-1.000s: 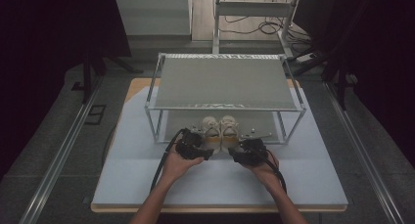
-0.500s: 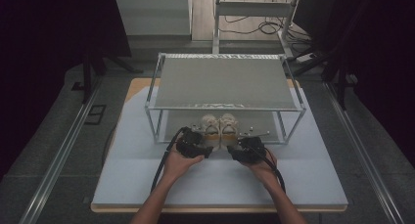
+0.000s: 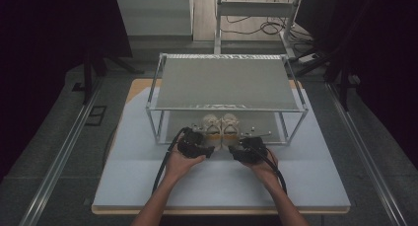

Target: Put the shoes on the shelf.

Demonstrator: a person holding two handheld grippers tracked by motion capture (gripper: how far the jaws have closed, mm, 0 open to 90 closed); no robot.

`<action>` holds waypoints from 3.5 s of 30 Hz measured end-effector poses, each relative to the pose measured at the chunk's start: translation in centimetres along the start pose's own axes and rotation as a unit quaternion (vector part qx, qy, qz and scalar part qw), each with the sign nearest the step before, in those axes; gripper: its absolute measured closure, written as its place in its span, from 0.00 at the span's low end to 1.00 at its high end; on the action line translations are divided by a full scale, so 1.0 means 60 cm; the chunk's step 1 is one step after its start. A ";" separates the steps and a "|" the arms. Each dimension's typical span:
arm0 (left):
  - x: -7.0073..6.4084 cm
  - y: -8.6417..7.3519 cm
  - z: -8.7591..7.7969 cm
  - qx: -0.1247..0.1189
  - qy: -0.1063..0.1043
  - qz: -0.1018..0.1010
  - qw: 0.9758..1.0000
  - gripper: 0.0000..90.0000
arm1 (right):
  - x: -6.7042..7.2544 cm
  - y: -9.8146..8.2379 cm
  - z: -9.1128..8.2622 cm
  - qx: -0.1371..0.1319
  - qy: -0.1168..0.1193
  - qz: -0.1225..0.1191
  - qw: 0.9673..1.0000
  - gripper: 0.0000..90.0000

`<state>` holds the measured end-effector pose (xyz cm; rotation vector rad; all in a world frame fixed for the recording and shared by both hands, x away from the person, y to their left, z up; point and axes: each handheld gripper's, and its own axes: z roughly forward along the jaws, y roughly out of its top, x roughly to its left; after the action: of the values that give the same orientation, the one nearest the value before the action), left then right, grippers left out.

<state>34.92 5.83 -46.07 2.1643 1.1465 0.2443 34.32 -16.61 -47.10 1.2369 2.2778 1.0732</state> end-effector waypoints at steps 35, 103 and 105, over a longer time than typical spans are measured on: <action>0.027 0.025 0.030 -0.013 0.036 -0.001 0.999 0.43 | -0.006 0.012 0.020 -0.006 -0.009 0.002 1.000 0.52; 0.022 -0.017 -0.023 -0.054 0.006 0.000 0.999 0.35 | -0.010 -0.001 -0.019 -0.068 0.002 -0.003 0.998 0.48; 0.020 -0.027 -0.031 -0.056 -0.001 0.004 0.998 0.35 | -0.008 -0.008 -0.027 -0.070 0.008 -0.009 0.997 0.48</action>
<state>33.72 8.30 -45.88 2.0706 1.0964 0.3045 33.38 -17.89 -46.42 1.1541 2.1795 1.2182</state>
